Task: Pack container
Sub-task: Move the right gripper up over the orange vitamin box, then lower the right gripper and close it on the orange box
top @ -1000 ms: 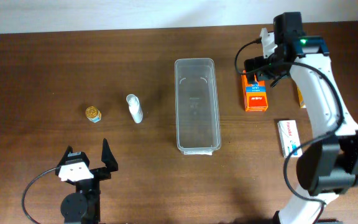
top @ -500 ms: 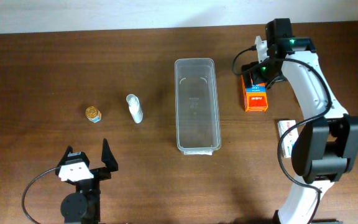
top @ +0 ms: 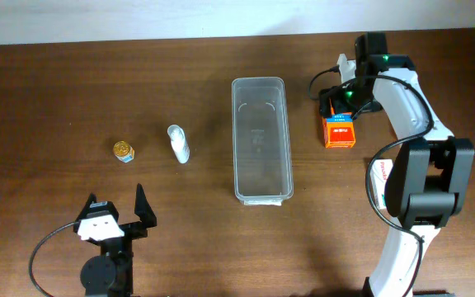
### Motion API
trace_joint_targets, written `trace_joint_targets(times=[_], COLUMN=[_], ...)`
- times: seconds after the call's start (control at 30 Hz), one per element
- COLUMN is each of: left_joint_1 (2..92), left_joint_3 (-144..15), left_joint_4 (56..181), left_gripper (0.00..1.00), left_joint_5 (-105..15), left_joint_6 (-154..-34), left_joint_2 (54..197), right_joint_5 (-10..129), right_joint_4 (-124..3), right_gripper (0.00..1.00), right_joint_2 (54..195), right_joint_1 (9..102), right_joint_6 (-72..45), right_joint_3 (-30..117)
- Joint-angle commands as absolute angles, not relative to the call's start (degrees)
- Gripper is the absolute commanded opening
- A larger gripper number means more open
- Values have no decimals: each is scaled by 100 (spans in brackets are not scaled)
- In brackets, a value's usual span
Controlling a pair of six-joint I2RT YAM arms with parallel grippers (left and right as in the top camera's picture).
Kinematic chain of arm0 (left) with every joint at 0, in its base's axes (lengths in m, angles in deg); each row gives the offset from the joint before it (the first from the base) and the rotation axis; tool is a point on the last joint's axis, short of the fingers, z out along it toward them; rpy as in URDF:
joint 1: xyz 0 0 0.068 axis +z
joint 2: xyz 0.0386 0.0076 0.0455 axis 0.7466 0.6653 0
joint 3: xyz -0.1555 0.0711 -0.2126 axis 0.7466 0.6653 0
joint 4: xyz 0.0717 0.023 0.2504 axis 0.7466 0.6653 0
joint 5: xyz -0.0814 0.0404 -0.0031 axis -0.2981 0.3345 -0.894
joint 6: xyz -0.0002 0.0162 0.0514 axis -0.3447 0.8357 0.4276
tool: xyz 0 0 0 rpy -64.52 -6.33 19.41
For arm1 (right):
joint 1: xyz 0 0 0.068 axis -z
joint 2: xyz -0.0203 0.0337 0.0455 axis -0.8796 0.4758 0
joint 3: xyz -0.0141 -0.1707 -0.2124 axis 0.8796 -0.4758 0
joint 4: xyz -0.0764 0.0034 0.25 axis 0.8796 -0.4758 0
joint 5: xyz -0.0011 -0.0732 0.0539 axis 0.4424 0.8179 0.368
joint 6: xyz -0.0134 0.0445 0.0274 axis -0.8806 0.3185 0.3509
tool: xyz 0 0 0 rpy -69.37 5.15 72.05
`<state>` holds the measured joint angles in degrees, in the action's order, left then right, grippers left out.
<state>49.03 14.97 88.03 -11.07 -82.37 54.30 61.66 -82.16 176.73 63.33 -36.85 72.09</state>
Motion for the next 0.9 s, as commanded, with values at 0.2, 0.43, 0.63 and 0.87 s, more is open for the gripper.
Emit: trace_joint_targets(times=[0.2, 0.43, 0.63, 0.87], left_joint_1=[4920, 4920, 4920, 4920], left_joint_3=[1516, 1516, 1516, 1516], left_joint_4=[8805, 8805, 8805, 8805], left_gripper=[99, 99, 99, 99], left_joint_5=[-1046, -1046, -1048, -1046], left_joint_6=[-8145, -8145, -8145, -8145], left_joint_2=[5393, 5393, 5393, 5393], right_joint_5=[6271, 6268, 6598, 6721], right_joint_4=[-8170, -8166, -8168, -8144], right_gripper=[96, 96, 96, 97], right_joint_2=[17953, 18126, 18231, 18362], right_joint_1=[6348, 6348, 6348, 6348], right_joint_6=[-3294, -2959, -2782, -2701], right_joint_3=[7226, 7226, 7220, 7209])
